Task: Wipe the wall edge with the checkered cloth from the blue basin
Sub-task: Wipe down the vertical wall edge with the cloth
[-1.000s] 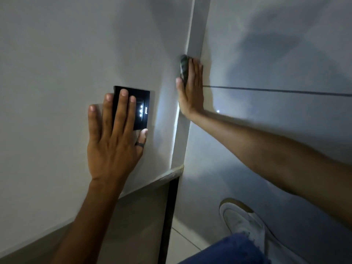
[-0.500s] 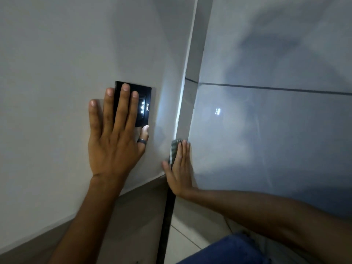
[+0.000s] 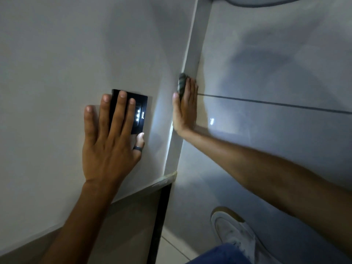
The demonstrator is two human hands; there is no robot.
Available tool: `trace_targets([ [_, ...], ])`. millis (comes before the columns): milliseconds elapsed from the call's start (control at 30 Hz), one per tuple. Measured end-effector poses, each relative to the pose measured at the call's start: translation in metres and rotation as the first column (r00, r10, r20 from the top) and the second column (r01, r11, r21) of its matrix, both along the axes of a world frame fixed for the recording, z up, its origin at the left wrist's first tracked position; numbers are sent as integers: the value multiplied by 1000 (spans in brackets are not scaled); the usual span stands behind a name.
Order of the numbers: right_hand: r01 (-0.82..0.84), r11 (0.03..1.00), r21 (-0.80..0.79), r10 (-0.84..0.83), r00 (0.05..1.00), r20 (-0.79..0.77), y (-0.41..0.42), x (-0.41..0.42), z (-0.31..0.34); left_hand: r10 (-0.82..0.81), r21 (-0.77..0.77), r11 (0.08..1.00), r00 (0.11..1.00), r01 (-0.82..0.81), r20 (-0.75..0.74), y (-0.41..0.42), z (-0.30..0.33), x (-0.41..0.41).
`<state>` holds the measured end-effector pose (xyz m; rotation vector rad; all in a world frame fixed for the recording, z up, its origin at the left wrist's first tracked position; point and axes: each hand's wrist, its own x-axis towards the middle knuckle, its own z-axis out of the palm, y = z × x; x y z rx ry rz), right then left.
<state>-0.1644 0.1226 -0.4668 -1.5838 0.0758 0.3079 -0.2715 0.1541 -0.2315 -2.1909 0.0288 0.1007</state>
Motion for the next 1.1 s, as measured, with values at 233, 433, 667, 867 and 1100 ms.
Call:
trace_targets([
  [233, -359, 931, -60, 358, 933, -28, -28, -207, -3, 35, 10, 999, 999, -34, -19, -1, -1, 1],
  [433, -108, 992, 70, 103, 993, 62, -13, -97, 0, 18, 5, 1000, 1000, -18, 9, 1, -2, 1],
  [667, 38, 998, 48, -40, 999, 37, 3, 97, -4, 22, 4, 1000, 1000, -22, 19, 3, -5, 2],
  [867, -22, 1000, 6, 22, 1000, 13, 0, 28, -2, 27, -4, 1000, 1000, -27, 13, -3, -4, 8],
  [1100, -205, 976, -69, 204, 979, -12, -19, -164, 3, 12, -14, 1000, 1000, -13, -19, 3, -2, 8],
])
